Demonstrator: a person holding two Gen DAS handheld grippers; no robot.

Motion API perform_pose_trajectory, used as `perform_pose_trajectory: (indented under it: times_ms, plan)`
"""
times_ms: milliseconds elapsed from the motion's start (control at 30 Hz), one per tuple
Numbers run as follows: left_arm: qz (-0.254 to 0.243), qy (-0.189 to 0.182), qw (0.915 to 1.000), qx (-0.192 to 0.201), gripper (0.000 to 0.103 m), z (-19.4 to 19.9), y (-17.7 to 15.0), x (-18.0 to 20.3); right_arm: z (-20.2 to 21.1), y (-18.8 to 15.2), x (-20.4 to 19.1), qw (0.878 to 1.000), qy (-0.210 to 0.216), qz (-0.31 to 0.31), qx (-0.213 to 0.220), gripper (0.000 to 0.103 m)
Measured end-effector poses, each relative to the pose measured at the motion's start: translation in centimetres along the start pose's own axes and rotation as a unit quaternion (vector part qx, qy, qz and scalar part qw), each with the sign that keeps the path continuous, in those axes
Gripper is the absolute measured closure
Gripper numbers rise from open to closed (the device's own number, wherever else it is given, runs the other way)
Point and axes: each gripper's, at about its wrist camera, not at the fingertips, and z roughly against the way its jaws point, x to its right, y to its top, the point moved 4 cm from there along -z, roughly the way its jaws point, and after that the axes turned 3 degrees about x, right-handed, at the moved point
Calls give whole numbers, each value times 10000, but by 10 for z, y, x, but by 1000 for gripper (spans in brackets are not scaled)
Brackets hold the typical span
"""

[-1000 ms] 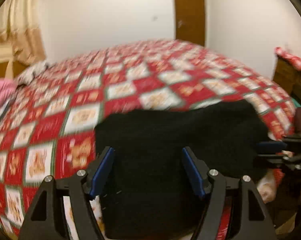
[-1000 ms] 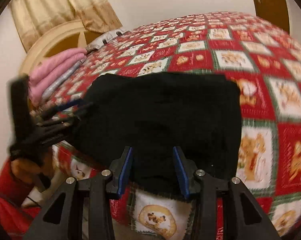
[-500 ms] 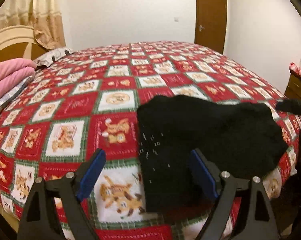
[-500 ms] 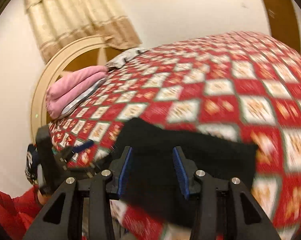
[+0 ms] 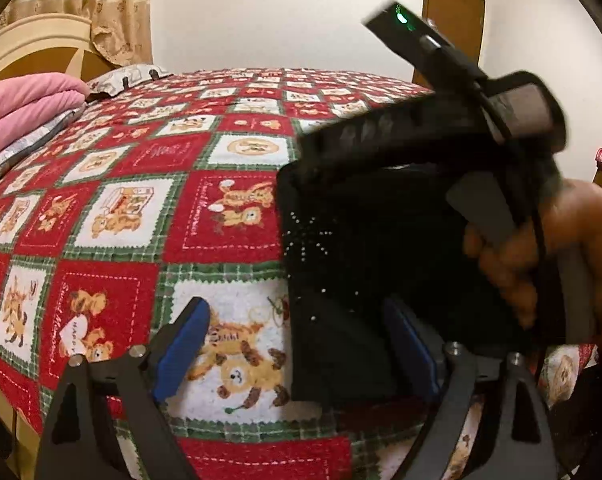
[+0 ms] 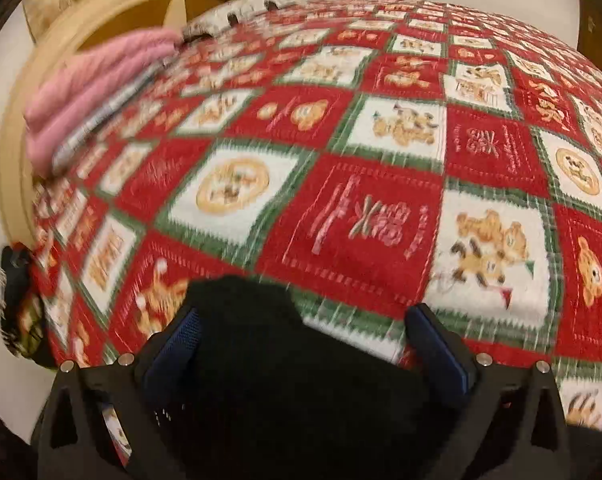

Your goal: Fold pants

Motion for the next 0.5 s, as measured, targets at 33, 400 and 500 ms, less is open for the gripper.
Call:
perform_pose_trajectory:
  times_ms: [33, 400, 500]
  plan:
    - [4, 10, 10000, -3, 10, 0, 0, 0, 3, -1, 0, 10000, 14, 44, 65, 1]
    - [85, 78, 9992, 388, 10, 36, 31, -34, 152, -40, 34, 9854, 128, -377, 1654, 25]
    - [-160, 0, 9971, 738, 11, 43, 53, -21, 157, -75, 39, 9905, -372, -64, 1325, 51]
